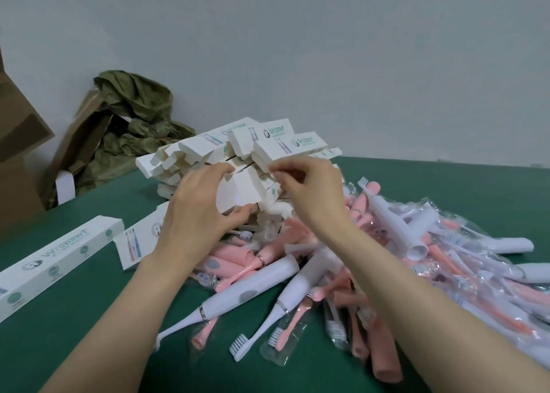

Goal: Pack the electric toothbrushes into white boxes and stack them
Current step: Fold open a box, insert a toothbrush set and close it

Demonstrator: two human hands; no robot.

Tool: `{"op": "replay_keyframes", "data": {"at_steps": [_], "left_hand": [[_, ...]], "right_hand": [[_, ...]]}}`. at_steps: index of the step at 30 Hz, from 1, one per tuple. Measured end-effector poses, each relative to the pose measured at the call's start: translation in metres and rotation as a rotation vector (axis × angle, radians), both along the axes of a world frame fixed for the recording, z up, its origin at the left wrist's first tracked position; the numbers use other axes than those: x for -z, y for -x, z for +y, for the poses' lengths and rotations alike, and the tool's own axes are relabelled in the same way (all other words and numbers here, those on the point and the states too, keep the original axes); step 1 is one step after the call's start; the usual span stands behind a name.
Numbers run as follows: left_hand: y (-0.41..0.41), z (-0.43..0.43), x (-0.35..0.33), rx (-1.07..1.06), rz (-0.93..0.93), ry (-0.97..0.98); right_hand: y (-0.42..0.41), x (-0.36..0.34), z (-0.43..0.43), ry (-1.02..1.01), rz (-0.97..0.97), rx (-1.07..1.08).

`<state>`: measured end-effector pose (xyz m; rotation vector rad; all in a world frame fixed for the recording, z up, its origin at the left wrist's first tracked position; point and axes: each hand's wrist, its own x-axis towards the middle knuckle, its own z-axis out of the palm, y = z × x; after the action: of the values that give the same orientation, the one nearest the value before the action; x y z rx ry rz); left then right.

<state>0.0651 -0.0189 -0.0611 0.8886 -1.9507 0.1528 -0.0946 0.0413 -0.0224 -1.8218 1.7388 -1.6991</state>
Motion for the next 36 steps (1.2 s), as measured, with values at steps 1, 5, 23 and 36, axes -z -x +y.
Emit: {"op": "replay_keyframes", "data": {"at_steps": [1,5,23,36], "left_hand": [[0.000,0.000,0.000,-0.005,-0.005,0.000],[0.002,0.000,0.000,0.001,0.005,-0.024],[0.000,-0.004,0.007,0.019,0.011,-0.033],[-0.005,0.005,0.003,0.043,0.047,0.000]], "right_hand": [[0.013,-0.006,0.000,-0.032,-0.005,0.067],[0.063,-0.019,0.000,-0.419,0.166,0.215],[0.046,-0.019,0.019,-0.351,0.515,-0.098],[-0.006,-0.018,0.005,-0.271,0.426,-0.196]]}}
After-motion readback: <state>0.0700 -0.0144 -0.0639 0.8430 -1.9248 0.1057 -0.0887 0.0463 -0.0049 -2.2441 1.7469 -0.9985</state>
